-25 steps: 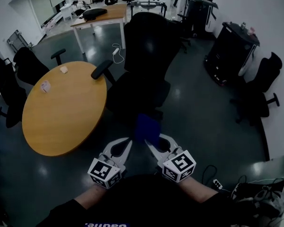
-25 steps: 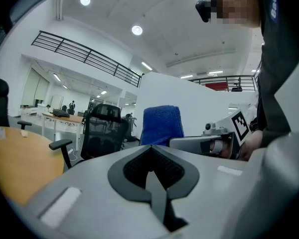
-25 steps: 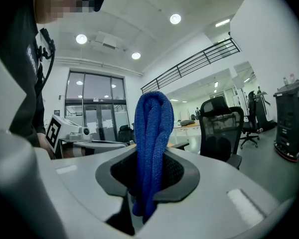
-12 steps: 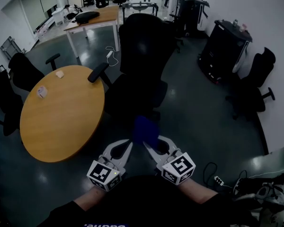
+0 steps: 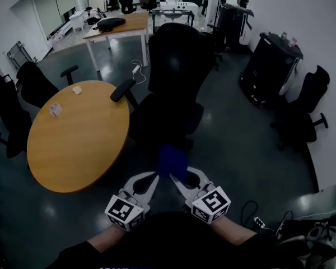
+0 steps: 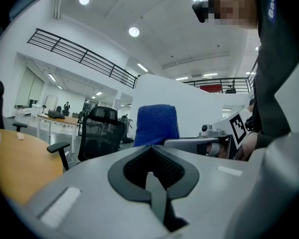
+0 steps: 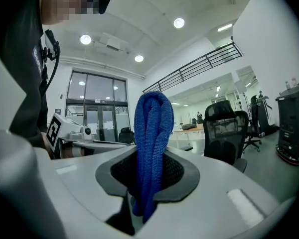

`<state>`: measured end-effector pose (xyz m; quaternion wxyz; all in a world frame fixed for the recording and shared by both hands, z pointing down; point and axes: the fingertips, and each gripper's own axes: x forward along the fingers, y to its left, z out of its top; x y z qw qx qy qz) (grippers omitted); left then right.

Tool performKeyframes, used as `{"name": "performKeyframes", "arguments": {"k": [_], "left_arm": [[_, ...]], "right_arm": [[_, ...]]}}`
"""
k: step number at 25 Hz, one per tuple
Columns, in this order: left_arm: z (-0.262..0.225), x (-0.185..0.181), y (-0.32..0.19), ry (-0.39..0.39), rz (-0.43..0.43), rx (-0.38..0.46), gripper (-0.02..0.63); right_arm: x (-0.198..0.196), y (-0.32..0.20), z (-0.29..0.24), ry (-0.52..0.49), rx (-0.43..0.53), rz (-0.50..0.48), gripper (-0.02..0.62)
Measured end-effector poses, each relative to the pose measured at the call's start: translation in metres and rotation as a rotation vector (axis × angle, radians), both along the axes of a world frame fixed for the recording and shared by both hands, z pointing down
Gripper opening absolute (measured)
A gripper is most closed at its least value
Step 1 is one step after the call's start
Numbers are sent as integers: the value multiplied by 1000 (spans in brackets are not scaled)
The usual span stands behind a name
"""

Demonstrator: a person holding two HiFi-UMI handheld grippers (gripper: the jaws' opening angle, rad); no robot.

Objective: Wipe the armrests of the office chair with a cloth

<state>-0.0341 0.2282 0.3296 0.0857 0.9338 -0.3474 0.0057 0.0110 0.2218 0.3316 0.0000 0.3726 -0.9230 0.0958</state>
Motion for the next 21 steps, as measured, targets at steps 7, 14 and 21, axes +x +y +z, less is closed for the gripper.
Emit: {"name": "performKeyframes", "arguments": {"k": [7, 14, 21], "left_arm": [[2, -4, 3, -3, -11, -2, 14], [1, -12, 4, 1, -24, -10, 14], [2, -18, 3, 6, -29, -23, 14]], "right_arm": [[-4, 1, 3, -2, -9, -11, 89], [-10, 0, 3, 4, -18, -20, 89], [-16, -2, 6, 5, -29, -29, 89]]}}
